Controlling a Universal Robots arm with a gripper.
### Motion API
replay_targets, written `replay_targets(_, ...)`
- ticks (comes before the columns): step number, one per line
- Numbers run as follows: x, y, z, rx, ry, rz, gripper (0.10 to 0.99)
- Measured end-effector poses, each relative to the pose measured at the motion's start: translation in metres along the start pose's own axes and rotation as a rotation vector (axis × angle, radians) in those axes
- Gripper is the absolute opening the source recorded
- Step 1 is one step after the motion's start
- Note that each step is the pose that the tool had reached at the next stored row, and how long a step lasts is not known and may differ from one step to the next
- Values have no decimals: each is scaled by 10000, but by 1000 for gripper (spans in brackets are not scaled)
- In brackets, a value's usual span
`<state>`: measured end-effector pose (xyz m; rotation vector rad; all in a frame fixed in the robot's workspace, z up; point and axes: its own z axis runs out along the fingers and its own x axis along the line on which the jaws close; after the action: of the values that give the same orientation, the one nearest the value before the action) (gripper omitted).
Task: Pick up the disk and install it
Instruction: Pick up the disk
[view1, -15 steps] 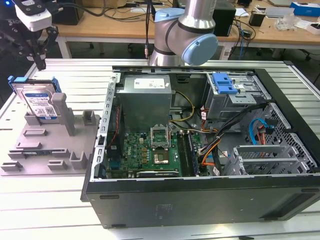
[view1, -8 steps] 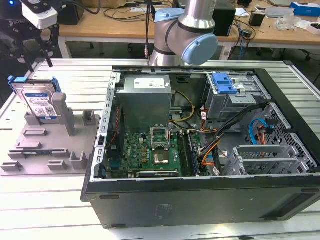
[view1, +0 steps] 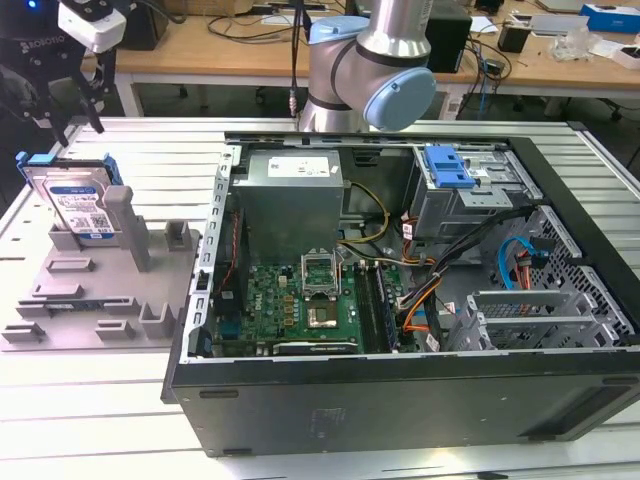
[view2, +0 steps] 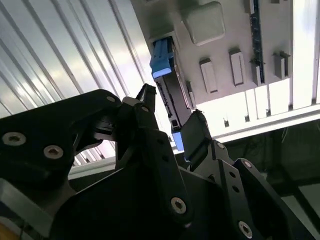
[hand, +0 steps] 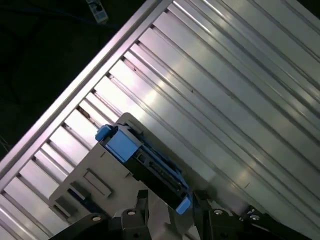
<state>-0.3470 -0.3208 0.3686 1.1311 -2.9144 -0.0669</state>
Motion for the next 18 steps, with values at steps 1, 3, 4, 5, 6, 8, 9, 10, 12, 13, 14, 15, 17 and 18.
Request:
replay_targets(1, 0, 0, 0, 0, 8, -185, 482)
replay_targets(3, 0, 0, 0, -1, 27, -609, 482)
replay_targets(4, 0, 0, 1, -1, 40, -893, 482)
replay_targets(5, 0, 0, 1, -2, 49, -1094, 482)
replay_targets(6, 0, 0, 1, -2, 58, -1301, 482)
replay_targets(8, 0, 0, 2, -3, 91, -2004, 482)
replay_targets(9, 0, 0, 2, -4, 104, -2308, 482)
replay_targets(10, 0, 0, 2, -4, 114, -2521, 482)
replay_targets(12, 0, 0, 3, -5, 135, -2994, 482)
replay_targets(13, 0, 0, 3, -5, 144, -3189, 482)
replay_targets(14, 0, 0, 3, -6, 154, -3397, 482)
replay_targets(15, 0, 0, 4, -6, 163, -3604, 482)
replay_targets(17, 0, 0, 5, -6, 180, -4001, 482)
replay_targets(18, 0, 0, 6, -4, 191, -4186, 482)
